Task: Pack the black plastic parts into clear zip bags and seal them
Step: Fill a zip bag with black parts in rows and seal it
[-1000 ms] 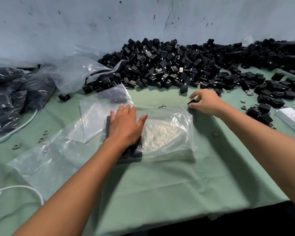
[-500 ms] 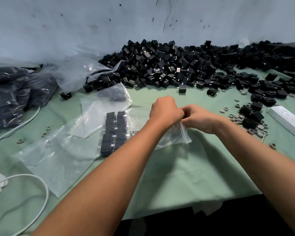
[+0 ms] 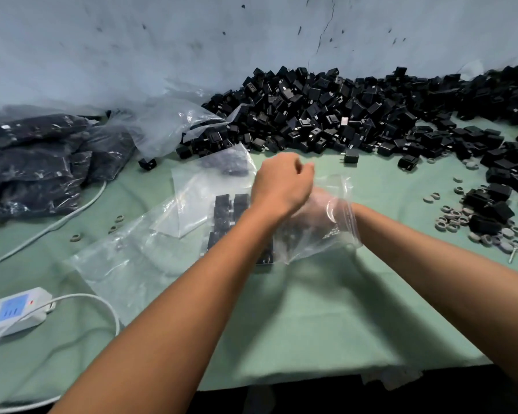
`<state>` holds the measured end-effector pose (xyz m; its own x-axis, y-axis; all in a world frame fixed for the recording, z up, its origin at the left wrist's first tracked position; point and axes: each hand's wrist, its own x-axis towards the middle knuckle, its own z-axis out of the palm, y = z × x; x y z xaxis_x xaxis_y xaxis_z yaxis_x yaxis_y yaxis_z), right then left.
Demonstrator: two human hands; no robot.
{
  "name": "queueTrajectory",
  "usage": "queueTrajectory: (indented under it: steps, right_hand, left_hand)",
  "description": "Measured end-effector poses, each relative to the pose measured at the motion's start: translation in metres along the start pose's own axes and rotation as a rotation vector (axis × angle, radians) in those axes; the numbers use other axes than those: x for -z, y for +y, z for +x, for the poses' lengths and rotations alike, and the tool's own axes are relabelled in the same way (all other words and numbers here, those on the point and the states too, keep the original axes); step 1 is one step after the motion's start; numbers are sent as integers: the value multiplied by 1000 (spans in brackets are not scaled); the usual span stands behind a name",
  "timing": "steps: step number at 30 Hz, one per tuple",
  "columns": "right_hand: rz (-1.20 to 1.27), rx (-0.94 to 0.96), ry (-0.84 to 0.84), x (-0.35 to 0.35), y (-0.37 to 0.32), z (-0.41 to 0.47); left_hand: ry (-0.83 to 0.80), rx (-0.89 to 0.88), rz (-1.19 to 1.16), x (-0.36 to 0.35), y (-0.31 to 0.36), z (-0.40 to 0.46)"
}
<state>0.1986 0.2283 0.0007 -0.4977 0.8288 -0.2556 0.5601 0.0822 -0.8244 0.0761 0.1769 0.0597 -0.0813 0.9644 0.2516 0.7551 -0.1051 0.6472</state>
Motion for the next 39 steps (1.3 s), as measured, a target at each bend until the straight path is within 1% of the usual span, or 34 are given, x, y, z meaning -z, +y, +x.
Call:
queueTrajectory:
  steps: [2,5,7,9,11,15,18,21,23,24,26,27,28,29,31,32,33,34,35,37,38,39]
  right_hand:
    - [119,48,-69,-10,-2,2]
    - [232,58,-70,-14,5,10]
    - [240,71,-113,-14,5,13]
    - [214,83,-170,-12,5,19]
    - [141,96,-198,-11,3,25]
    - [14,126,-238,-14,-4,31]
    - [16,125,-273,-16,-1,35]
    - [32,124,-234,-19,2,40]
    - [13,112,-140,-17,3,38]
    - [4,109,-131,-13,2,35]
    - [-26,99,-193,2,3,23]
    - [-68,94,-213,12,4,13]
    - [-97,89,-221,23,6,4]
    - [-72,71,-228,35,11,-4]
    - [69,-22,-217,57,24,-19]
    - [93,-91,-166,66,30,-25]
    - [92,-169,-66,72,36,-28]
    - [86,-242,83,77,41,-28]
    - [69,-295,267,82,47,-26]
    - [-11,-326,606,89,55,-17]
    - [-87,-316,725,91,58,-13]
    - [-187,-304,806,94,61,-9]
  left_hand:
    - [95,88,-49,11,-33,0]
    - [241,288,-203,25,-76,-2]
    - [335,428,-308,32,-97,-3]
    - [412,515,-350,37,-110,-3]
    - [437,536,-354,41,-117,-3]
    - [439,508,-328,42,-122,-1]
    - [430,483,-313,40,-121,-2]
    - [406,440,-259,36,-118,-4]
    - [370,342,-143,31,-114,-7]
    - [334,261,-45,27,-112,-9]
    - [220,90,182,16,-105,-13]
    - [141,35,282,9,-102,-15]
    - [51,2,368,2,-99,-17]
    - [-41,-14,422,-4,-96,-19]
    - [-181,-9,457,-15,-94,-22]
    - [-223,-4,473,-19,-94,-23]
    - [-246,1,493,-21,-96,-22]
    - [-260,2,513,-23,-96,-22]
    - [-270,2,531,-24,-97,-21]
    - [-276,2,549,-24,-97,-20]
    - [-277,1,551,-24,-98,-20]
    - [-278,1,554,-24,-98,-19]
